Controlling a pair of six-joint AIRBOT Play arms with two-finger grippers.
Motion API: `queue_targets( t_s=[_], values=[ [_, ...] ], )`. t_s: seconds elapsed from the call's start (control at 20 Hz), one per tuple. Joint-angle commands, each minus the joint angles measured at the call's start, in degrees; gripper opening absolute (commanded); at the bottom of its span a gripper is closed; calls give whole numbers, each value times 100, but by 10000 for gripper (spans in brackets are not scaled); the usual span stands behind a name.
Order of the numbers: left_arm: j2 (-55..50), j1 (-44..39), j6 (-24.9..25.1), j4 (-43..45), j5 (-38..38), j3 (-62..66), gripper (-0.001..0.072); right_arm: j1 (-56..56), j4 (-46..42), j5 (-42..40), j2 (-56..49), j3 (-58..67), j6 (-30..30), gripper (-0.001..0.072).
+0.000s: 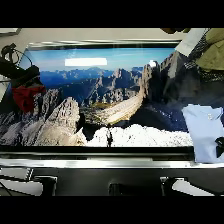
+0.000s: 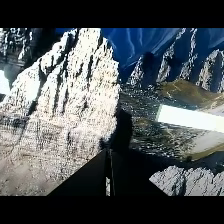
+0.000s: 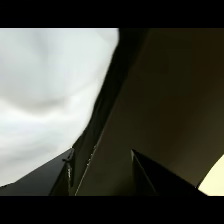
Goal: Fold the clothes and pants, and hang the long-sleeved shirts on hangers.
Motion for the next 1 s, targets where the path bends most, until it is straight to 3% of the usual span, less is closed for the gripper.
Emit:
queue_targets(
  t_s=[0.0,0.1,0.2,0.35,0.55,0.6,0.8,0.95],
  values=[
    [-24,-24,-2,0,0,0,18,4,763,977,308,586,-420,225],
    [-24,-42,192,0,2,0,18,125,2728,2240,398,1283,-1207,142],
    [-11,-46,472,2,2,-2,17,850,3654,2916,393,1880,-2031,112],
    [59,-168,636,4,11,-52,17,2503,3635,3005,393,2142,-2704,111],
    [592,-636,1119,81,367,-933,16,4511,3506,3023,308,2138,-2706,105],
    [813,-732,1113,210,511,-1281,16,4887,3488,3010,286,2138,-2708,36],
    [1875,-866,1005,398,1250,-2715,16,5906,3364,2994,238,2138,-2643,31],
    [2315,-866,1008,570,1484,-3003,17,6135,3235,2997,240,2138,-2645,31]
  ],
)
